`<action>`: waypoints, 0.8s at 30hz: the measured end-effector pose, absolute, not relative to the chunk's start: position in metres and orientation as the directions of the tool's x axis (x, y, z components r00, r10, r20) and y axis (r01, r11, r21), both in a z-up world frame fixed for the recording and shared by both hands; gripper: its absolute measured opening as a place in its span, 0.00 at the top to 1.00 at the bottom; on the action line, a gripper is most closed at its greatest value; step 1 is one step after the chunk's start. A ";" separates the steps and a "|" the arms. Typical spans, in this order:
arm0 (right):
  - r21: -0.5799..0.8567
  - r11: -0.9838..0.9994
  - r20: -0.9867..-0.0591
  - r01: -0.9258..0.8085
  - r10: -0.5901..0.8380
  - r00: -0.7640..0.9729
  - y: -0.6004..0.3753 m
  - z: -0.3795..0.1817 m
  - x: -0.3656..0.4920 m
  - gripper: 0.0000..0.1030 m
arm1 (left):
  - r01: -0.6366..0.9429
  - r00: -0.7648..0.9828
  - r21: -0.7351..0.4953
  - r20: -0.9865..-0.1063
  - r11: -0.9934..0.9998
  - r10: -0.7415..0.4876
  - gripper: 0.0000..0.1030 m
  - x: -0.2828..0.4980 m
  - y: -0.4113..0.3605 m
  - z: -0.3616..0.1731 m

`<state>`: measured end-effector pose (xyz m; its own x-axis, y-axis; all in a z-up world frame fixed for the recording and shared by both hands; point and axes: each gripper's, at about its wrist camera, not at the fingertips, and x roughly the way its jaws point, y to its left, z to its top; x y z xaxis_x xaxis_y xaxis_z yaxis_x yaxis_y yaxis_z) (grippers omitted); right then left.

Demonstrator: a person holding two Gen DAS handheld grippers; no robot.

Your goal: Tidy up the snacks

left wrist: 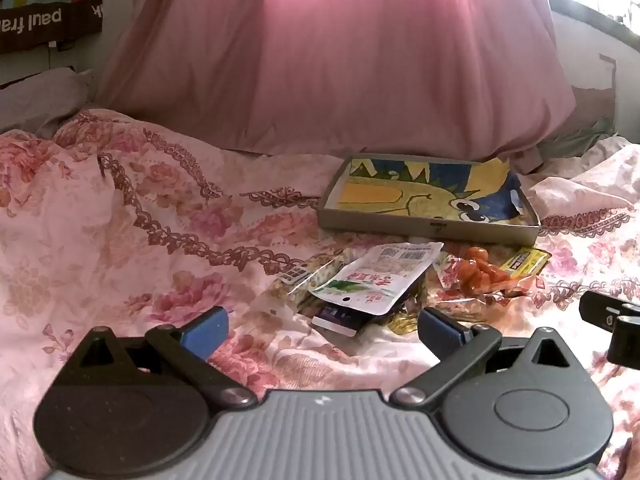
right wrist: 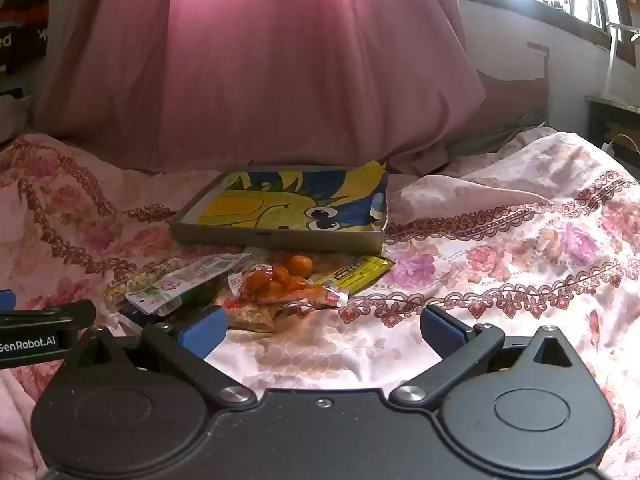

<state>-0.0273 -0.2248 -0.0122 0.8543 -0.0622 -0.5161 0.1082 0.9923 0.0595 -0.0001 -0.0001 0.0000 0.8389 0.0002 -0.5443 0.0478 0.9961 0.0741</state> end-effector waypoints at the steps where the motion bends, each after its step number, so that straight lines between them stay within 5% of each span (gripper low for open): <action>1: 0.059 0.992 -0.516 0.108 -0.063 0.854 -0.225 -0.012 -0.027 0.00 | 0.047 0.840 0.074 -0.542 0.996 0.000 0.00 0.000 0.000 0.000; 24: 0.058 0.993 -0.521 0.107 -0.061 0.851 -0.225 -0.012 -0.027 0.00 | 0.047 0.836 0.080 -0.549 0.996 0.004 0.00 0.000 0.000 0.000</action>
<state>-0.0271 -0.2252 -0.0123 0.8514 -0.0612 -0.5210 0.1067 0.9926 0.0577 0.0001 -0.0002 -0.0001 0.8358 0.0043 -0.5490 0.0472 0.9957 0.0796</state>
